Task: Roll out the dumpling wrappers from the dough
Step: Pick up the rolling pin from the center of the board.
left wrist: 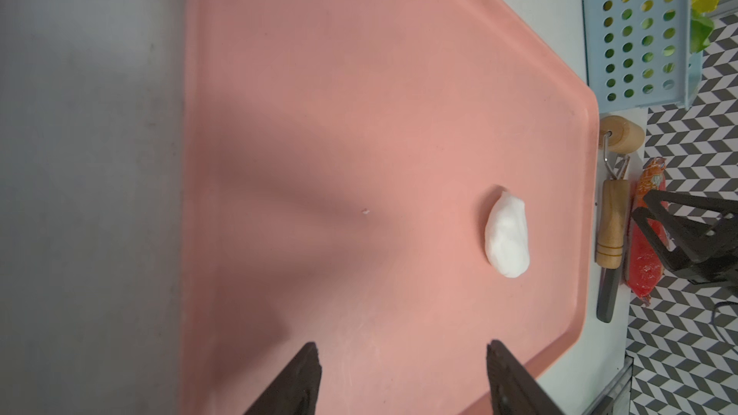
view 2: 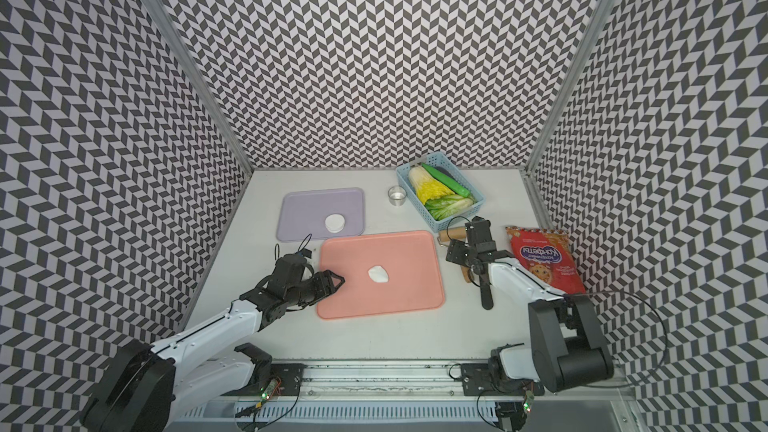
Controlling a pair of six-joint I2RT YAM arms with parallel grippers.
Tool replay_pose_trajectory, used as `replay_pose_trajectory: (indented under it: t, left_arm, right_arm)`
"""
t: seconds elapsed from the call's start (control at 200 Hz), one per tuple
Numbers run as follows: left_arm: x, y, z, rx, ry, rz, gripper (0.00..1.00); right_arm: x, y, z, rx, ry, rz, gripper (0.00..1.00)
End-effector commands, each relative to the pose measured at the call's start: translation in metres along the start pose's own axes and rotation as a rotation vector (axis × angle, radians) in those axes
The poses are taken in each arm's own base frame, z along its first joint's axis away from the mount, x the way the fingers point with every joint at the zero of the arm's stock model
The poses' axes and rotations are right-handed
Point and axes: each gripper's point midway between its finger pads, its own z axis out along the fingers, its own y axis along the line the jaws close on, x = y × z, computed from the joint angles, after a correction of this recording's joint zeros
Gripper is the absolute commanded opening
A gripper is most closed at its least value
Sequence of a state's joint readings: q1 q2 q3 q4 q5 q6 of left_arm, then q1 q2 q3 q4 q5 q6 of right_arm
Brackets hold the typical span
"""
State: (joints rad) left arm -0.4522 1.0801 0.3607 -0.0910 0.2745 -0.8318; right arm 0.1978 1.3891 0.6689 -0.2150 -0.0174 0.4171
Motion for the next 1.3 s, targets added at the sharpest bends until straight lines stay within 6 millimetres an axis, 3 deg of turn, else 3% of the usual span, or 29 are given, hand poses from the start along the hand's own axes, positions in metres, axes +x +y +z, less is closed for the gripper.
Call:
replay_pose_trajectory:
  t: [0.0, 0.361, 0.596, 0.696, 0.816, 1.057, 1.187, 1.297]
  left_arm:
    - [-0.001, 0.005, 0.004, -0.027, -0.011, 0.011, 0.67]
    - [-0.013, 0.037, -0.003, -0.217, -0.073, 0.017, 0.67]
    - [-0.027, 0.037, -0.006, -0.262, -0.105, 0.038, 0.67]
    - [-0.033, 0.036, -0.008, -0.274, -0.12, 0.05, 0.67]
    - [-0.035, 0.031, -0.009, -0.264, -0.123, 0.06, 0.68]
    - [-0.041, 0.019, -0.016, -0.226, -0.146, 0.073, 0.7]
    - [-0.047, 0.002, -0.022, -0.179, -0.155, 0.088, 0.71]
    - [-0.054, -0.016, -0.028, -0.125, -0.165, 0.113, 0.71]
  right_arm:
    - [-0.012, 0.005, 0.005, 0.006, -0.033, -0.023, 0.76]
    - [0.01, 0.017, 0.016, 0.0, 0.023, -0.069, 0.66]
    - [0.029, 0.013, 0.027, 0.054, 0.071, -0.095, 0.54]
    - [0.032, 0.008, 0.031, 0.087, 0.083, -0.095, 0.53]
    - [0.033, 0.006, 0.034, 0.104, 0.087, -0.095, 0.49]
    - [0.037, 0.006, 0.033, 0.119, 0.097, -0.103, 0.19]
    - [0.032, 0.011, 0.019, 0.097, 0.074, -0.1, 0.05]
    - [0.023, 0.021, -0.003, 0.034, 0.027, -0.093, 0.0]
